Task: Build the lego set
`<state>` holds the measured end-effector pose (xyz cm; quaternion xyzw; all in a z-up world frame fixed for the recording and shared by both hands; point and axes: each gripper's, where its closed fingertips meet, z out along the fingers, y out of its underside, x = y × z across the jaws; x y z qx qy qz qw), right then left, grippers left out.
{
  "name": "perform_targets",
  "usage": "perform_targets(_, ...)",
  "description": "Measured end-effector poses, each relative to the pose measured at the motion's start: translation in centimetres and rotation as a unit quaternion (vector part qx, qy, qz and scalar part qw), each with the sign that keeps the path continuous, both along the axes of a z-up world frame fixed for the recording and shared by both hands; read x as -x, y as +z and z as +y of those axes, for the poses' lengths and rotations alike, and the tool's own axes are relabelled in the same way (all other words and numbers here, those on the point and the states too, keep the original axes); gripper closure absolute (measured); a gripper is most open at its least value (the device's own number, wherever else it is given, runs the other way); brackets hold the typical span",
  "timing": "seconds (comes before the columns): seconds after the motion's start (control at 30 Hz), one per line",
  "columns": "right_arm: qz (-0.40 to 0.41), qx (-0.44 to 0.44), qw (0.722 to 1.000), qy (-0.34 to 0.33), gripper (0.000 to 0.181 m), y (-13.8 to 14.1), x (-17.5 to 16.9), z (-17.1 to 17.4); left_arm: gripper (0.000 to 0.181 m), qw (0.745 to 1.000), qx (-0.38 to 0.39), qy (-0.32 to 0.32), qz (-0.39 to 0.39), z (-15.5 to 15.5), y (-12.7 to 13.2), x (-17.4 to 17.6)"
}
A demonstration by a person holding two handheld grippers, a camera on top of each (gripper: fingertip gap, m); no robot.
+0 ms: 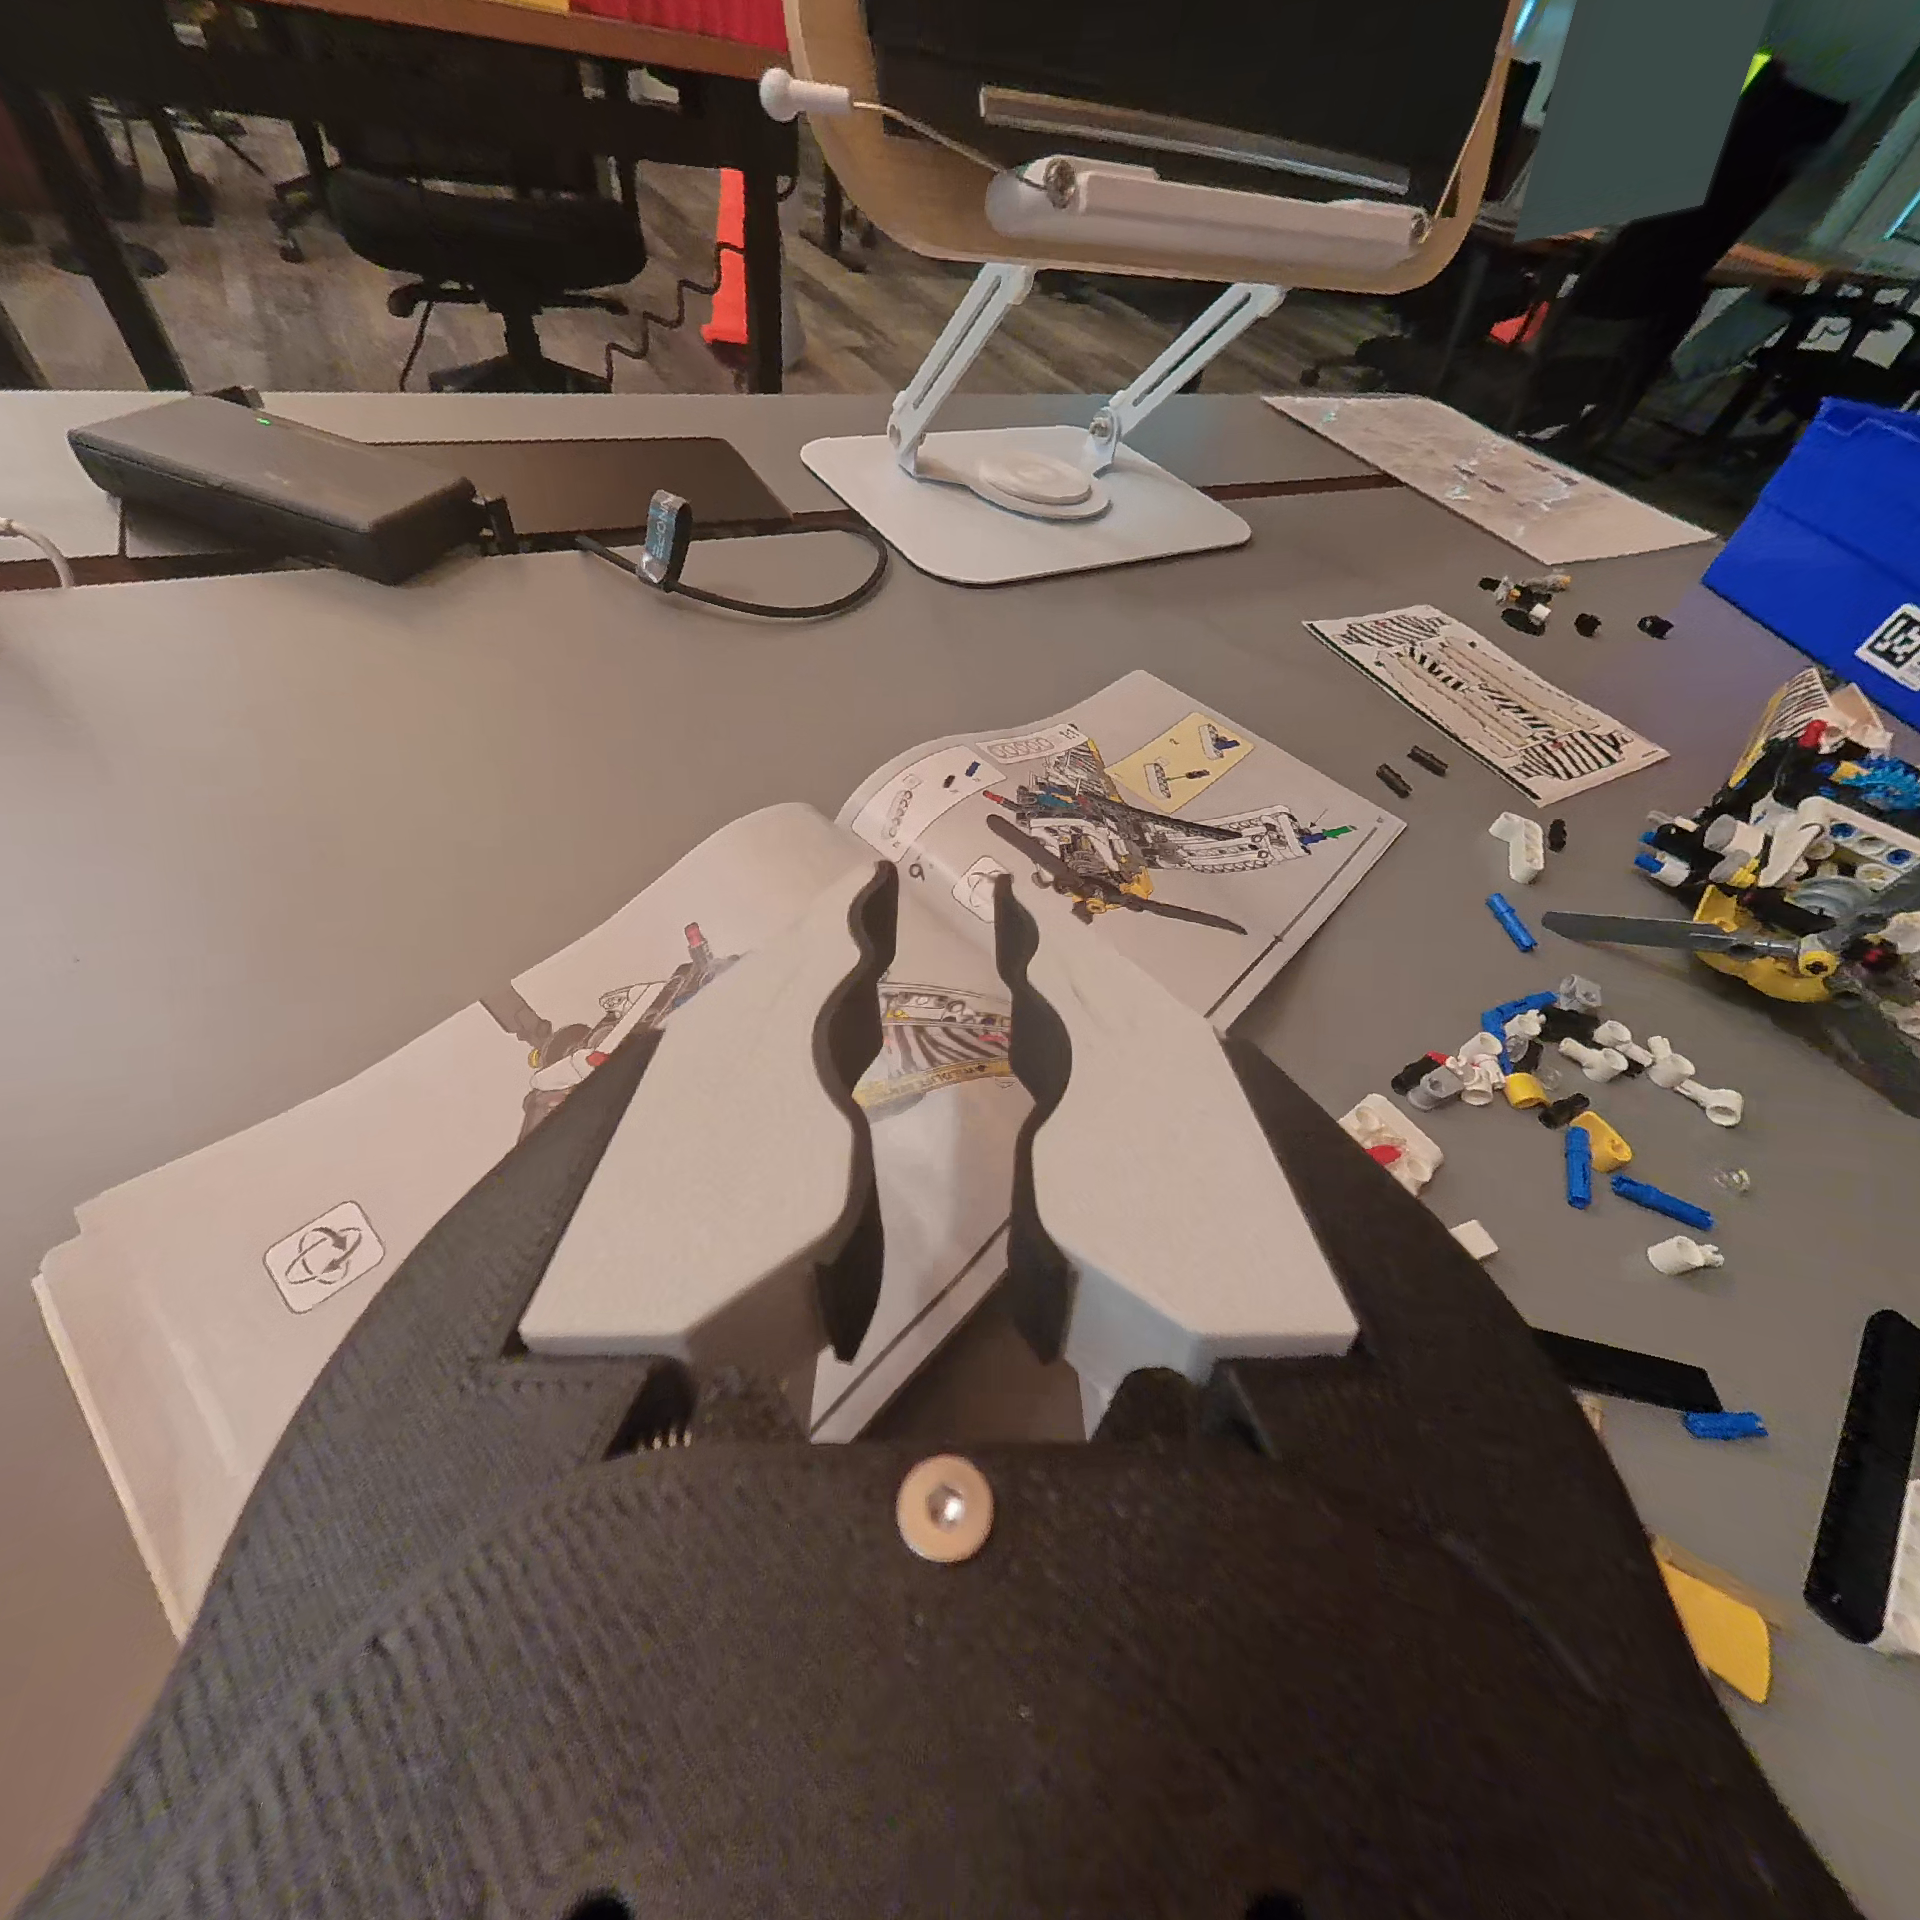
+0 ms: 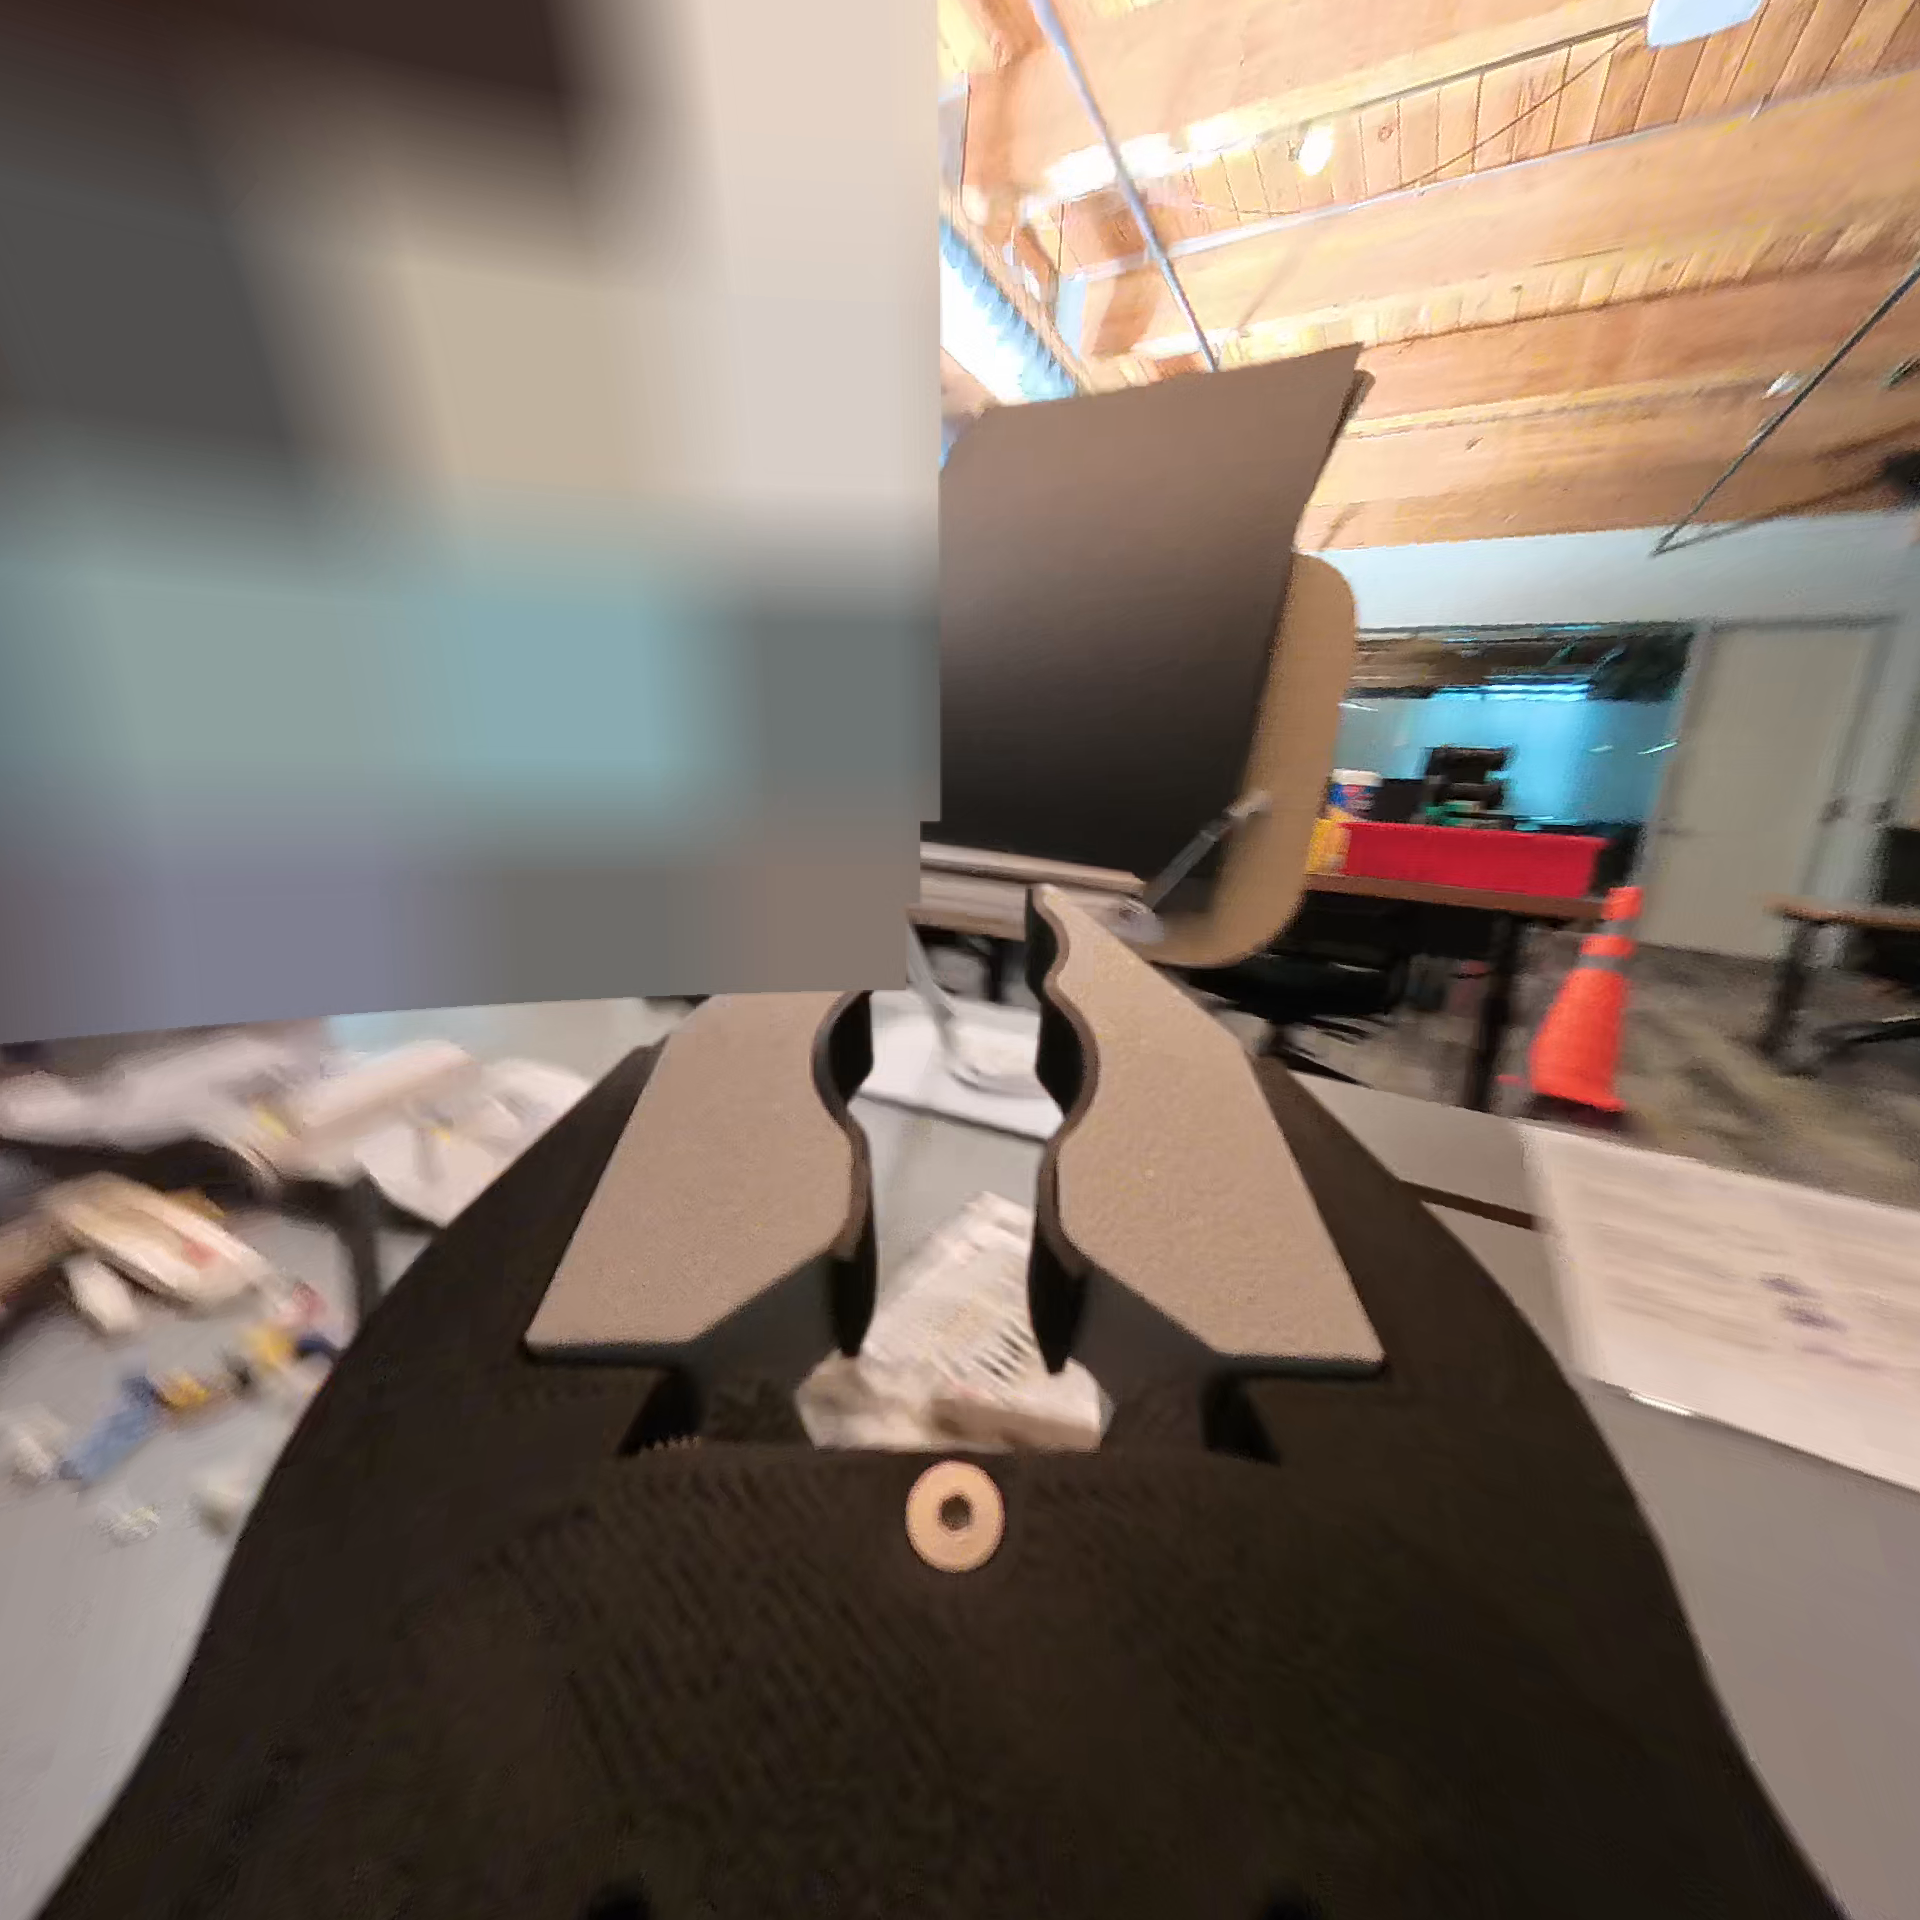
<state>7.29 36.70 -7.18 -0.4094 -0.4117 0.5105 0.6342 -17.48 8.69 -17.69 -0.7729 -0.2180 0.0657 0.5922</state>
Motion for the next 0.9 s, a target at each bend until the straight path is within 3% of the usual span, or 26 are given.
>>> perform_targets(0.1, -0.056, -0.039, 0.997, -0.043, 0.155, -1.8, -1.3, 2.4, 0.164, 1.0, -0.016, -0.007, -0.004, 0.2, 0.3, -0.5)
perform_targets(0.27, 0.015, 0.094, 0.995, -0.013, 0.152, -0.8, -4.8, 4.9, 0.165, 1.0, -0.026, -0.012, 0.0, 0.5, 0.7, -0.9)
perform_targets(0.37, 0.031, 0.129, 0.991, -0.014, 0.152, -0.8, -5.7, 5.8, 0.164, 0.999, -0.033, -0.013, 0.006, 0.4, 0.9, -1.0)
perform_targets(0.9, 0.032, 0.161, 0.986, -0.008, 0.153, -1.1, -5.6, 6.4, 0.162, 0.999, -0.048, 0.0, 0.01, -0.2, 1.3, -0.4)
